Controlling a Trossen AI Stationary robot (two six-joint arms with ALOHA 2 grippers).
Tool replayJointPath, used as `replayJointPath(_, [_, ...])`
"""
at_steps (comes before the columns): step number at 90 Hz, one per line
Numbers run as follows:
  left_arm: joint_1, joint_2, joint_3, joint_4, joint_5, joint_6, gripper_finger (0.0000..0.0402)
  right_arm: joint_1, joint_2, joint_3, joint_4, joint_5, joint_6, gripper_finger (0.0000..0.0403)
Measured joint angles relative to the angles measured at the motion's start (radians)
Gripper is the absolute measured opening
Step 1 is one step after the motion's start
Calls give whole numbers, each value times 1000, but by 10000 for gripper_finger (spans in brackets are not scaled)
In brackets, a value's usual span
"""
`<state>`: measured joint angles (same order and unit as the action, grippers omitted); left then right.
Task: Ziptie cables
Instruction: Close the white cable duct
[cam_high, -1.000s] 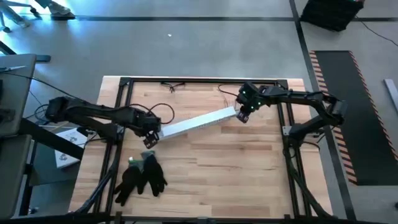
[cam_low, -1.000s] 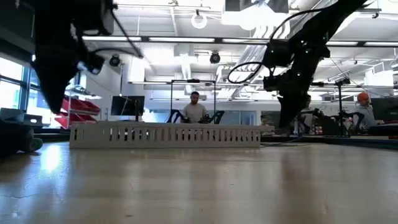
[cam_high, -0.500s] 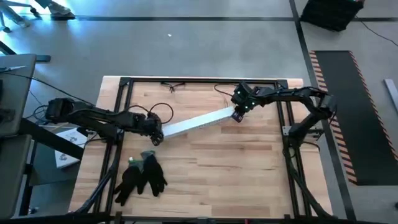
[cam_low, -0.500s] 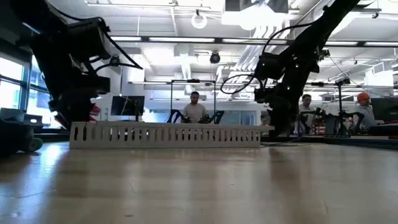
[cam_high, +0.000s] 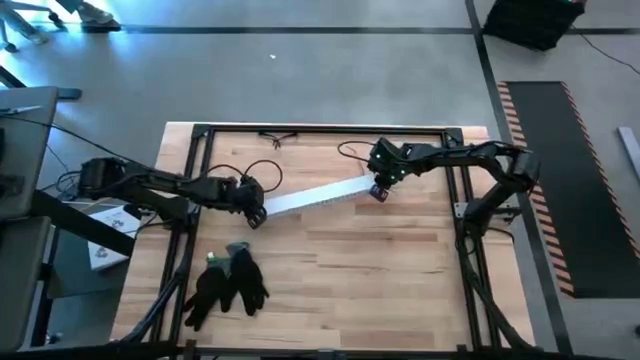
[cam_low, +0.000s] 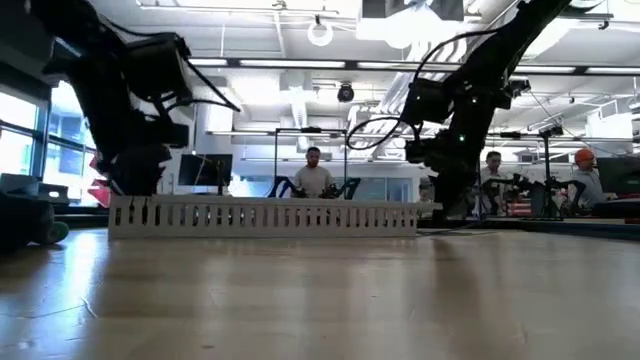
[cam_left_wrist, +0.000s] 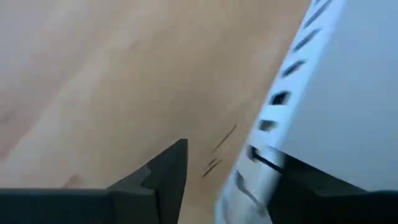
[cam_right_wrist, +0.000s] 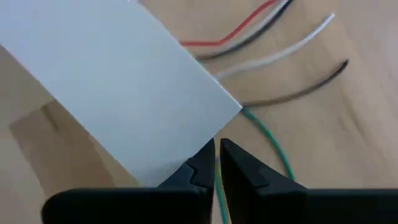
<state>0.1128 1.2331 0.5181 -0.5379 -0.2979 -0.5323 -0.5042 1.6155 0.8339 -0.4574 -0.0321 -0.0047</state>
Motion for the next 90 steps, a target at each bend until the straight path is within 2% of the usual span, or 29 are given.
replayJointPath(16, [-1, -21, 95, -222, 35, 26, 161, -19, -9, -1, -15, 13, -3, 11])
replayJointPath(27, [-2, -21, 151, -374, 114, -11, 161, -19, -9, -1, -24, 12, -15, 11])
replayJointPath(40, [-8, -21, 113, -446, 170, -114, 161, -19, -9, -1, -25, 14, -30, 11])
replayJointPath(48, [-14, -19, 52, -412, 106, -158, 161, -22, -9, -2, -15, 16, -40, 11])
replayJointPath(55, [-16, -18, -4, -310, 47, -180, 161, -35, -9, -2, -6, 16, -31, 11])
replayJointPath(65, [-18, -26, -75, -155, 16, -181, 160, -58, -9, -3, -4, 14, -26, 11])
replayJointPath(80, [-27, -22, -110, -33, -63, -241, 160, -74, -9, -3, 49, -117, -13, 11])
replayJointPath(90, [-37, -22, -124, 30, -106, -218, 160, -55, -9, -6, 69, -115, 9, 11])
